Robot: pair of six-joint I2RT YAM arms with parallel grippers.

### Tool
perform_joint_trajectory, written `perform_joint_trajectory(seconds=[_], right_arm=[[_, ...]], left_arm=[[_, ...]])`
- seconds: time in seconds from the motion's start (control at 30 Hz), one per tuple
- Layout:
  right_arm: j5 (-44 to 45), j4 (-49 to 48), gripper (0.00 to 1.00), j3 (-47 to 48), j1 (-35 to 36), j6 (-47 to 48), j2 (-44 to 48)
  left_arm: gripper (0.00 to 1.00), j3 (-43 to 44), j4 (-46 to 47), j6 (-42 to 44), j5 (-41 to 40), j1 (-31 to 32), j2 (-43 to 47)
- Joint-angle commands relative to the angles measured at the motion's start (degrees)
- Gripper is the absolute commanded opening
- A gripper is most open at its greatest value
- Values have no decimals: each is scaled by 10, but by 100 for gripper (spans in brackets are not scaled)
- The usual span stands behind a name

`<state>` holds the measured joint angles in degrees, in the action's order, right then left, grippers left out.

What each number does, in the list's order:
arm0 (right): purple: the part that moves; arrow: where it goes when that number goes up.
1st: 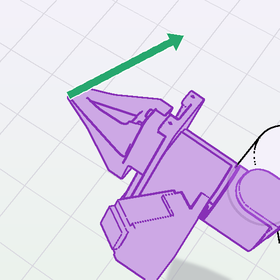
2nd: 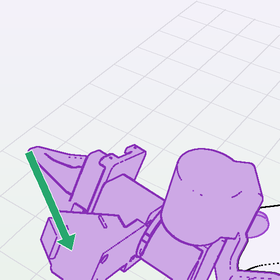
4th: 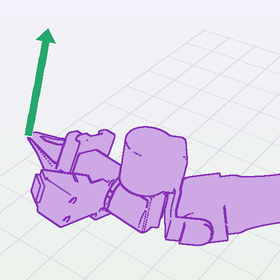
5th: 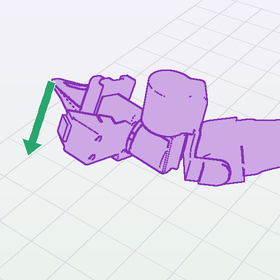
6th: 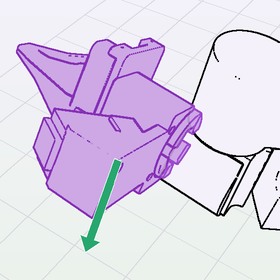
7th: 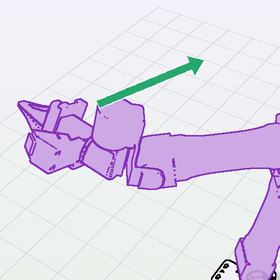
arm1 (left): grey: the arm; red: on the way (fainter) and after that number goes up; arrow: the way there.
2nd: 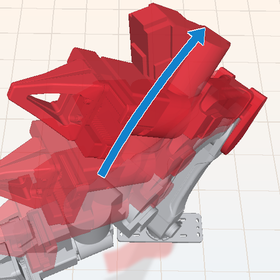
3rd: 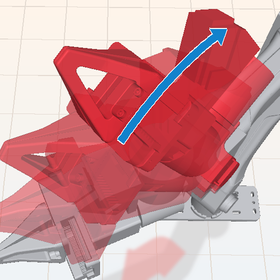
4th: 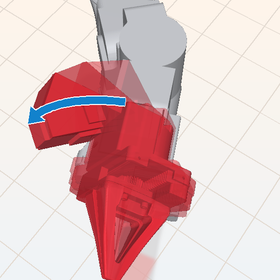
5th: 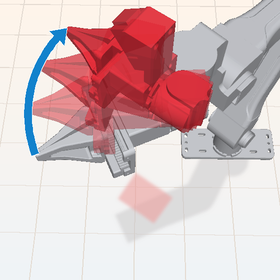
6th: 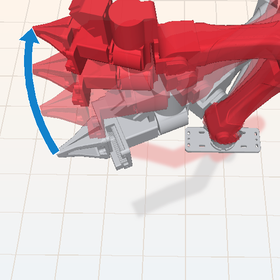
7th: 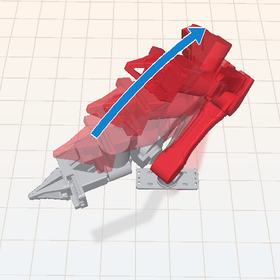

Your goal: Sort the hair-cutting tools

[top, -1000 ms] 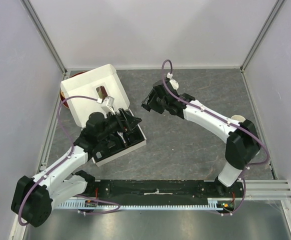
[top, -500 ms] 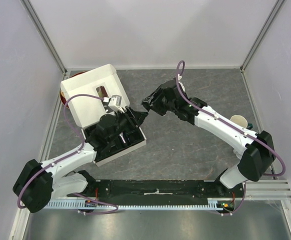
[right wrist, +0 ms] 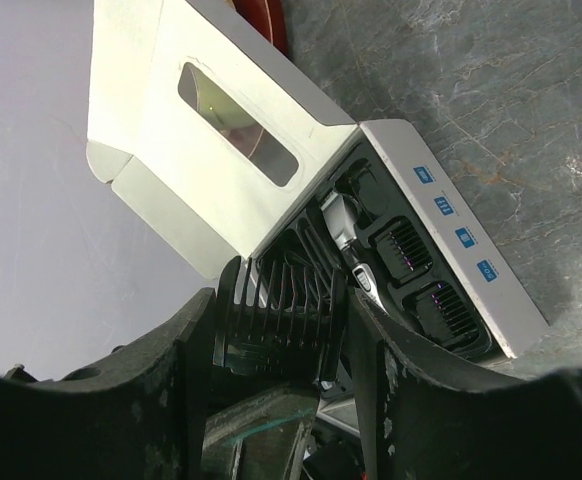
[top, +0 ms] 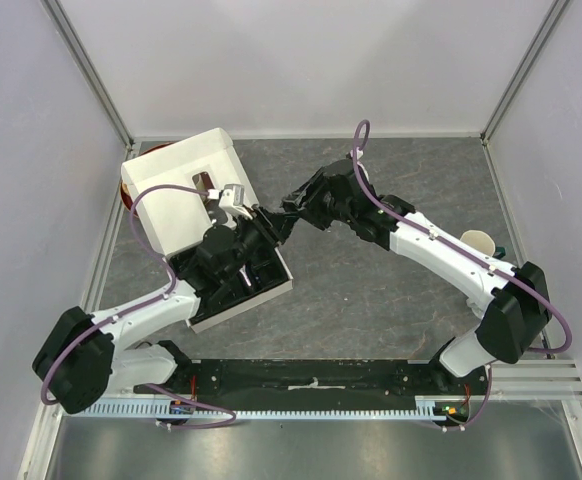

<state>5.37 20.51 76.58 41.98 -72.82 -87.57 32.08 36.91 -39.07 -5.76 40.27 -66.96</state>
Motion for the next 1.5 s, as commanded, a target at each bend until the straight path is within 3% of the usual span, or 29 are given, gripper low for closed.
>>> perform_joint_trajectory(seconds=[0.0, 0.07, 0.1, 0.17, 0.2, 0.27, 0.33, 0.43, 0.53, 0.63, 0.93, 1.17, 1.47], right_arm=[[-11, -21, 40, 3, -3, -5, 7], [-12, -21, 40, 2, -4, -6, 6], [-13, -21, 40, 1, -4, -6, 6], [-17, -21, 40, 1, -4, -5, 4], [-18, -23, 41, 1, -5, -4, 2], [-16, -23, 44, -1, -4, 2, 2], [-11, -23, 49, -3, -5, 6, 0], [-3, -22, 75, -7, -8, 23, -1], [2, -22, 91, -18, -15, 37, 5], [14, -21, 97, -27, -28, 60, 14], [13, -20, 97, -51, -68, 151, 35], [-37, -16, 95, -65, -74, 184, 10], [-93, -16, 93, -89, -75, 197, -20]], left_arm=[[42, 29, 32, 21, -30, 4, -12], [35, 30, 31, 17, -42, 4, -13], [25, 32, 31, 16, -44, 4, -14], [18, 32, 26, 14, -55, 5, -15], [9, 33, 22, 12, -57, 5, -15], [2, 33, 13, 8, -60, 4, -14], [2, 35, 3, 5, -65, 4, -9], [2, 52, -62, 1, -71, 4, 3], [2, 69, -127, 5, -48, 1, 17], [2, 96, -221, -5, -2, -19, 34], [2, 147, -455, -44, 240, -203, 20], [2, 186, -530, -7, 277, -287, -37], [2, 219, -542, 17, 316, -310, -134]])
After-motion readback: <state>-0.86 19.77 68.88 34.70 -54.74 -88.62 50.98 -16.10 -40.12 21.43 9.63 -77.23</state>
